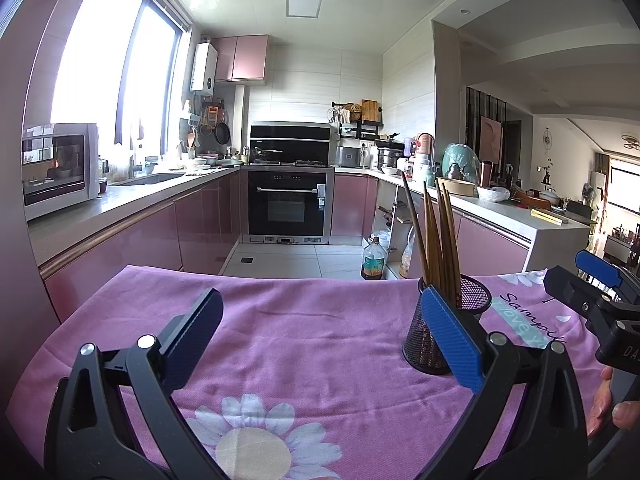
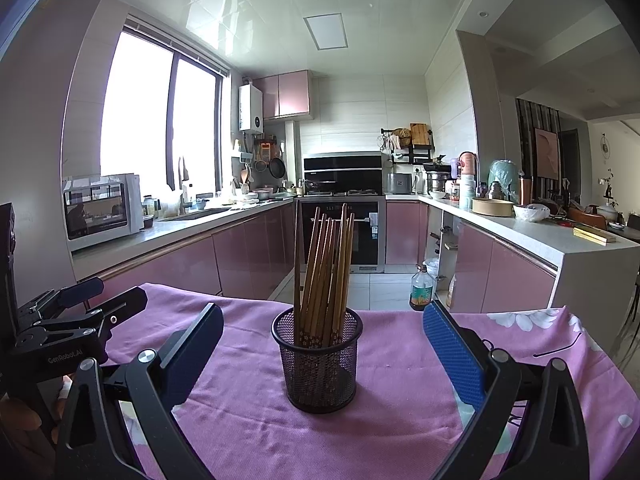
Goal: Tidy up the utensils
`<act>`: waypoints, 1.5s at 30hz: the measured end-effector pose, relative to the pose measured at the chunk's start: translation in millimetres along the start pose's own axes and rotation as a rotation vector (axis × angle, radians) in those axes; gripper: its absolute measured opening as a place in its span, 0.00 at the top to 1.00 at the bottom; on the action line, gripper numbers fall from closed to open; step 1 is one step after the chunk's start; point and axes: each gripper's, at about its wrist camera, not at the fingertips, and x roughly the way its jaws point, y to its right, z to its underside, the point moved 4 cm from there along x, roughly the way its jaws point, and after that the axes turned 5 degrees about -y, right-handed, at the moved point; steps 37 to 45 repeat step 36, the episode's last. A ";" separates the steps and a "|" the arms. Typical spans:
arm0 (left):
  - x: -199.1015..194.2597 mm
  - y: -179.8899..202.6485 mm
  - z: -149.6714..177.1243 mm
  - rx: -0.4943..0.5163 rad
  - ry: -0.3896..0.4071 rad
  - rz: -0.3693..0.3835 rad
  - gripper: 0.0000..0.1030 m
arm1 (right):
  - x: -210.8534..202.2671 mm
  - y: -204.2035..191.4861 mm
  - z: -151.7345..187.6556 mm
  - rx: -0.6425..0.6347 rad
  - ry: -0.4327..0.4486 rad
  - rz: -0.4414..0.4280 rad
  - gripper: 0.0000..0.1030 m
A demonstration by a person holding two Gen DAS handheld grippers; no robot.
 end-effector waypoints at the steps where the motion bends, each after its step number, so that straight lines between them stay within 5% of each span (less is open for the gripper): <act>1: -0.2 0.0 0.0 0.000 0.001 0.001 0.05 | -0.1 0.1 -0.3 0.000 -0.001 -0.001 0.06; 29: 1.9 0.8 4.2 0.013 -0.001 -0.005 0.05 | 6.5 4.9 5.0 0.006 -0.025 -0.006 0.06; 33: 14.2 -5.8 10.0 0.010 -0.065 -0.029 0.05 | 21.7 36.5 16.7 0.026 -0.137 0.043 0.06; 36: 31.3 -20.4 15.2 -0.001 -0.139 -0.061 0.05 | 47.1 90.6 40.6 0.070 -0.339 0.142 0.06; 45: 31.3 -20.4 15.2 -0.001 -0.139 -0.061 0.05 | 47.1 90.6 40.6 0.070 -0.339 0.142 0.06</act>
